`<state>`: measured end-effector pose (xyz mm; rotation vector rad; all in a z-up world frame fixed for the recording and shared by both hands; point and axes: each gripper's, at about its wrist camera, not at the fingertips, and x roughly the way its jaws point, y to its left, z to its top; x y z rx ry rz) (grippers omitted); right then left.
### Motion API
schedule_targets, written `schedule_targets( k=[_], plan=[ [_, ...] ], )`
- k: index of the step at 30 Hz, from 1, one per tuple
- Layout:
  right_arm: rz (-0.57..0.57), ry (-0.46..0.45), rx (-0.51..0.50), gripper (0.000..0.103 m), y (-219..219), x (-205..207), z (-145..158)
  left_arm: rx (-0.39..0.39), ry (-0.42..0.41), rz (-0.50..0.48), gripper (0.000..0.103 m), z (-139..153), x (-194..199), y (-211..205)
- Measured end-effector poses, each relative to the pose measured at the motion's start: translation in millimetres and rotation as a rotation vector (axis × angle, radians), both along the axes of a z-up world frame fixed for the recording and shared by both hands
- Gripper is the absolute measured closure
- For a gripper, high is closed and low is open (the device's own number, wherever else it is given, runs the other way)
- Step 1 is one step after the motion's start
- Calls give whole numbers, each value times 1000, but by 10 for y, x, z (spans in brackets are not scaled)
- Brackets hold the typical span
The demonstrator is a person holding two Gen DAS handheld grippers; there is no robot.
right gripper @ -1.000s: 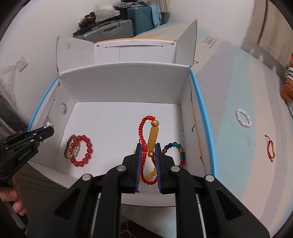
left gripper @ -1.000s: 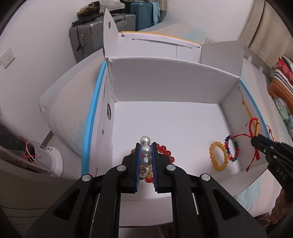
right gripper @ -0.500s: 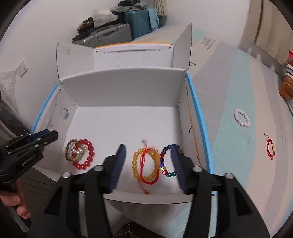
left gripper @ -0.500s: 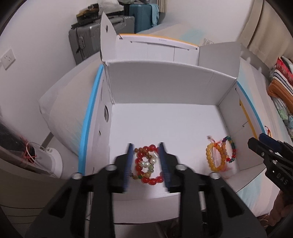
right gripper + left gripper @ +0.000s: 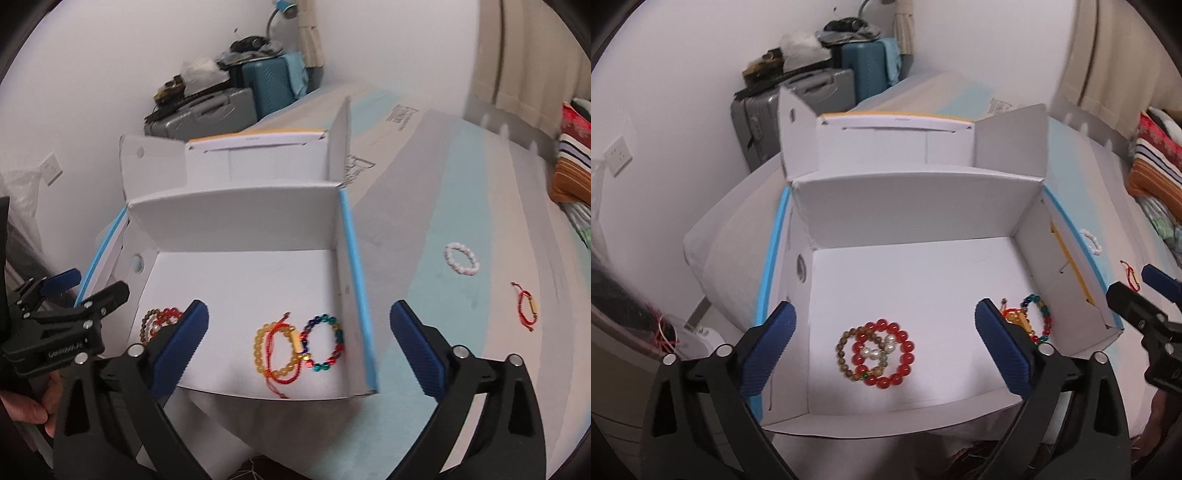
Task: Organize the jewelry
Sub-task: 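Move both open tools back toward the pink-white bracelet and the other red cord bracelet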
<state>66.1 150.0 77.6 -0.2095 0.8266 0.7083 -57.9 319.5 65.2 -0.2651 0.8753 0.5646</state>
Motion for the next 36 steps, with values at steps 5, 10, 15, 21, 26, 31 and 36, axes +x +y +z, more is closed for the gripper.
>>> schedule_targets(
  k=[5, 10, 15, 21, 26, 31, 36],
  plan=[
    [-54, -11, 6, 7, -281, 98, 66, -9, -23, -37, 6, 59, 106, -191],
    [-115, -25, 4, 7, -673, 248, 97, 9, -32, -97, 6, 94, 306, -482],
    [-190, -25, 5, 7, -1127, 482, 83, -12, -87, -193, 6, 139, 617, -879],
    [-281, -35, -22, 7, -1729, 842, 19, -13, -83, -296, 6, 110, 1135, -1344],
    [-344, -28, -46, 7, -2147, 1168, -111, -47, -68, -360, 6, 7, 1659, -1716],
    [-396, -4, -75, 7, -2499, 1549, -340, -35, -55, -418, 6, -113, 2199, -2110],
    [-427, 29, -94, 7, -2722, 1881, -596, -6, -59, -449, 6, -269, 2661, -2354]
  ],
)
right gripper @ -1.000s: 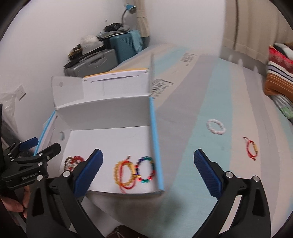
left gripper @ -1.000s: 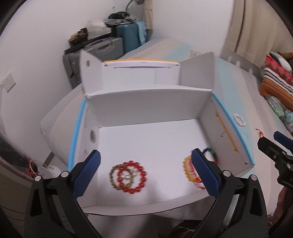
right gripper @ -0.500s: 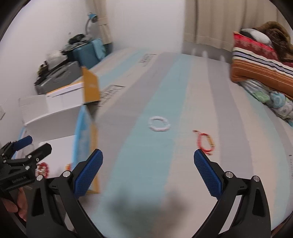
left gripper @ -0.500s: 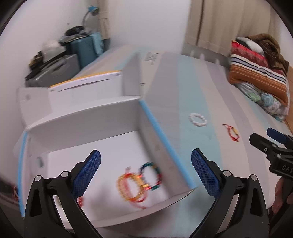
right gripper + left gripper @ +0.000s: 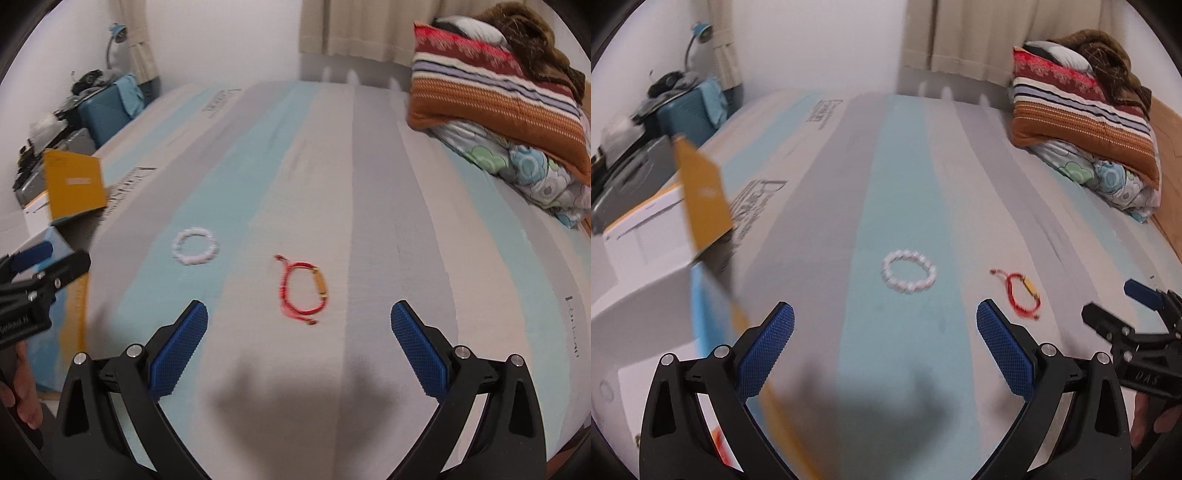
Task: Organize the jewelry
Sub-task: 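Move both open tools back toward the pink-white bracelet and the other red cord bracelet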
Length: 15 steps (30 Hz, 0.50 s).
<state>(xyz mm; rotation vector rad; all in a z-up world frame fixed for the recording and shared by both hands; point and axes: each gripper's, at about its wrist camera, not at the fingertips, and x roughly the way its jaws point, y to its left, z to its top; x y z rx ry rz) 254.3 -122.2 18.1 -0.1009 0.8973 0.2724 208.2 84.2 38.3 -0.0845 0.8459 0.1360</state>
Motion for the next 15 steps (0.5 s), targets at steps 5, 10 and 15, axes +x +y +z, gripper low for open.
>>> schedule_targets(
  k=[5, 10, 15],
  plan=[
    [-15, 47, -11, 7, -53, 307, -313, -30, 25, -25, 6, -310, 456, -131],
    [-38, 102, 4, 7, -91, 613, -640, -76, 92, 12, 6, -759, 862, -93],
    [-27, 133, -3, 8, -25, 826, -896, -16, 142, 42, 6, -1075, 1140, -82]
  ],
)
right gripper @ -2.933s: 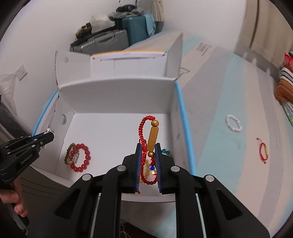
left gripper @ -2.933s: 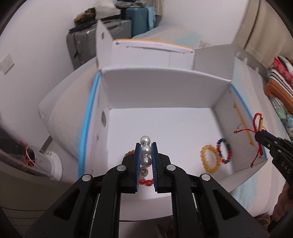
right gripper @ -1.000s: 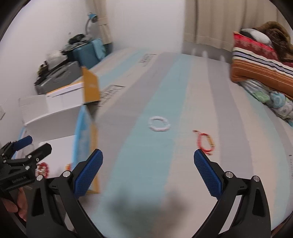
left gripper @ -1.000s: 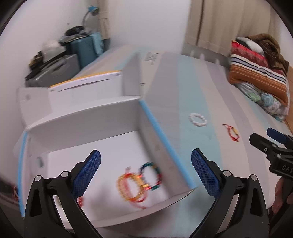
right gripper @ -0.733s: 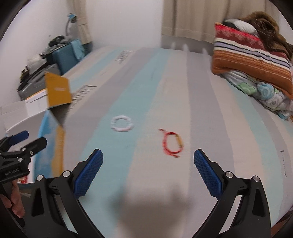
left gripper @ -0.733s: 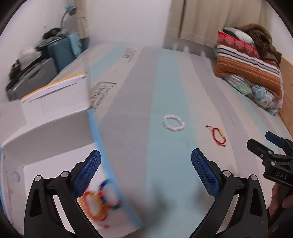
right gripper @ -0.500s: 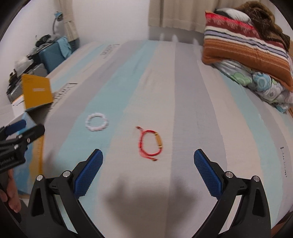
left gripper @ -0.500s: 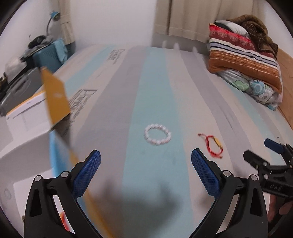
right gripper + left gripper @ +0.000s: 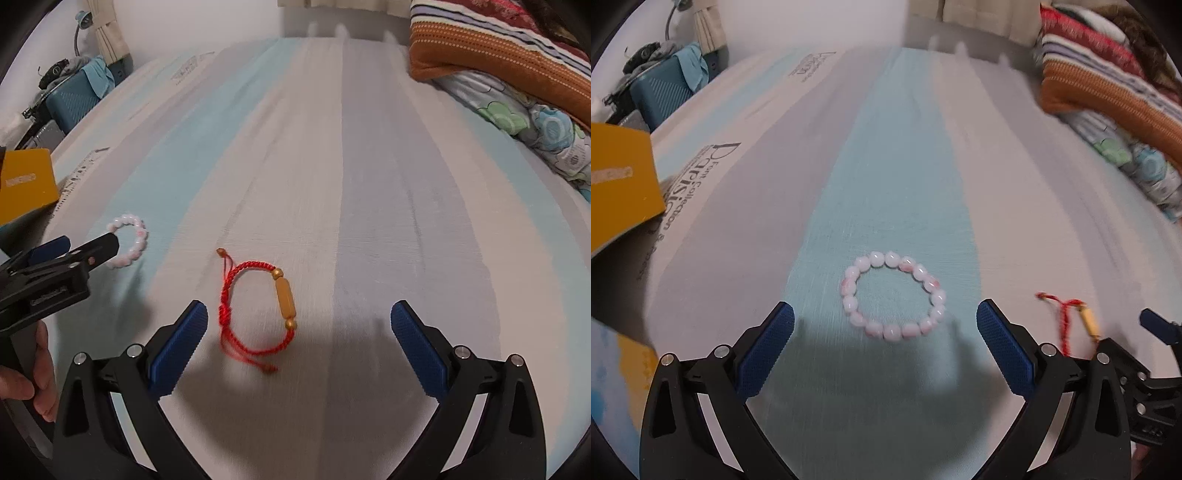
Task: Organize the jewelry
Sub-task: 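Move both open tools back toward the pink-white bracelet and the other red cord bracelet, then grasp the pink-white bead bracelet with the left tool while the right tool grasps the red cord bracelet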
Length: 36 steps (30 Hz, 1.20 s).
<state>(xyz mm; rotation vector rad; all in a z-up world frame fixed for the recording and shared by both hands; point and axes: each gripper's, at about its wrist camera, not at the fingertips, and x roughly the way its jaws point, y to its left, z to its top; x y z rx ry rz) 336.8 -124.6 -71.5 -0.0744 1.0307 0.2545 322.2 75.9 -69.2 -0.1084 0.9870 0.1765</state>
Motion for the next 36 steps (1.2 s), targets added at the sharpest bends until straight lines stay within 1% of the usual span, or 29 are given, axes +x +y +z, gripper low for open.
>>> schedule_targets(
  k=[2, 3, 5, 7, 9, 12, 14, 15, 16, 17, 18, 20, 21, 22, 23, 24, 25, 28, 36],
  plan=[
    [7, 7, -1, 8, 27, 49, -63, 21, 12, 1, 6, -82, 70, -1],
    [14, 9, -6, 9, 48, 67, -104, 19, 19, 3, 6, -128, 104, 6],
    [26, 18, -10, 15, 71, 88, -157, 11, 34, -1, 6, -204, 148, 12],
    [32, 27, -6, 18, 80, 97, -215, -3, 56, -17, 10, -268, 191, 14],
    [34, 37, 5, 20, 73, 99, -253, 3, 65, -22, 13, -320, 182, 6],
    [34, 35, 17, 29, 46, 111, -259, 6, 56, -19, 16, -347, 159, -18],
    [35, 40, 15, 40, 49, 117, -272, 8, 59, -23, 21, -345, 143, -39],
    [37, 41, 16, 41, 51, 119, -273, 3, 55, -25, 29, -336, 131, -32],
    [40, 39, 16, 46, 54, 113, -272, 1, 54, -22, 37, -327, 119, -33],
    [43, 37, 13, 52, 57, 111, -269, -4, 55, -19, 40, -318, 108, -27],
    [44, 35, 11, 55, 60, 102, -263, -13, 56, -17, 46, -311, 100, -25],
    [39, 41, 23, 72, 48, 89, -247, -3, 73, -15, 53, -298, 78, -34],
    [34, 46, 32, 76, 38, 85, -235, 0, 76, -13, 60, -289, 68, -42],
    [28, 50, 41, 81, 22, 72, -217, -2, 77, -14, 70, -277, 59, -47],
    [26, 51, 46, 86, 15, 64, -207, -5, 80, -16, 75, -264, 43, -60],
    [24, 51, 51, 87, 5, 55, -200, -5, 83, -17, 84, -257, 31, -73],
    [23, 51, 54, 91, -8, 46, -194, -8, 85, -21, 84, -249, 17, -83],
    [21, 45, 62, 94, -33, 6, -143, -6, 86, -41, 84, -212, -42, -108],
    [24, 18, 85, 95, -77, -62, 56, -11, 73, -53, 84, -62, -160, -110]
  ],
)
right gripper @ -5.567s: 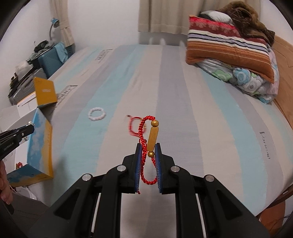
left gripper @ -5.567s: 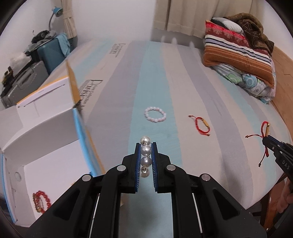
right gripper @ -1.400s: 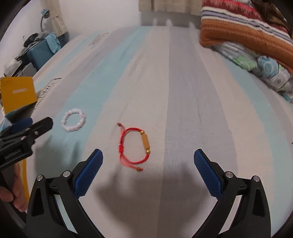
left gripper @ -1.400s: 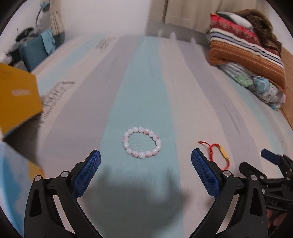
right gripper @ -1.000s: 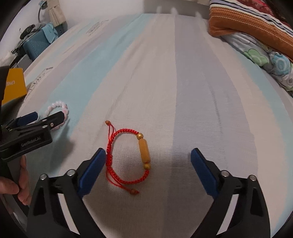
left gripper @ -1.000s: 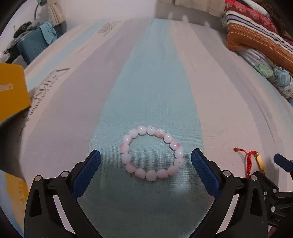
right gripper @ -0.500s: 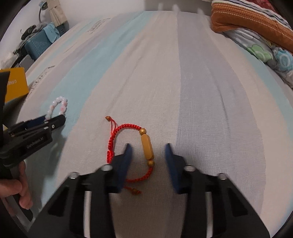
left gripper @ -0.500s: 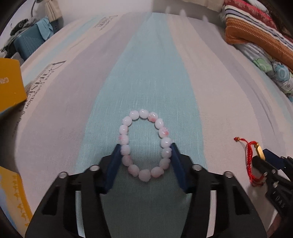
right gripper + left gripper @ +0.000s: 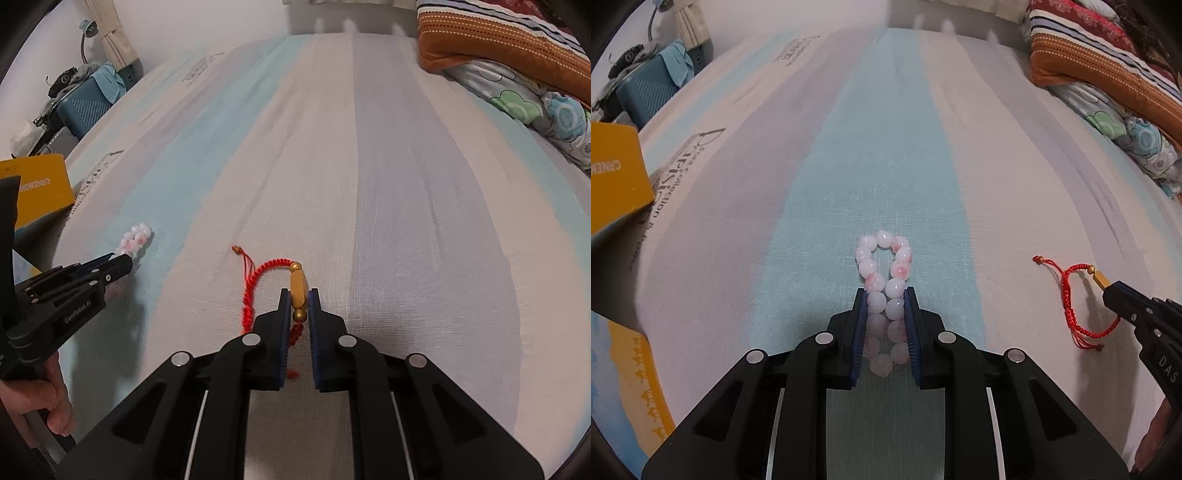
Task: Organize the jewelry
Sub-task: 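Grasp the pink-white bead bracelet with the left tool while the right tool grasps the red cord bracelet, then carry the pink-white bracelet with the left tool while the right tool carries the red cord bracelet to the box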
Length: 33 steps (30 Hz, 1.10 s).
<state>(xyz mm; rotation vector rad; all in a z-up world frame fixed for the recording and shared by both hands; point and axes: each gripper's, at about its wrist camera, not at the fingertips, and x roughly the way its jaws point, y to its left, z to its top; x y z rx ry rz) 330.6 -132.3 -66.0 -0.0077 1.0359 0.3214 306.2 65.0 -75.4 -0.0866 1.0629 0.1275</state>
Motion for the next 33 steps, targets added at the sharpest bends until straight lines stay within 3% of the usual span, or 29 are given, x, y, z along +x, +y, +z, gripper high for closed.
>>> schedule_targets(
  k=[16, 33],
  plan=[
    [-18, -38, 32, 95, -113, -454, 456, -16, -41, -27, 84, 538, -433, -45],
    [-44, -91, 6, 95, -97, -1059, 956, -29, -87, -16, 84, 1067, -1165, 9]
  ],
)
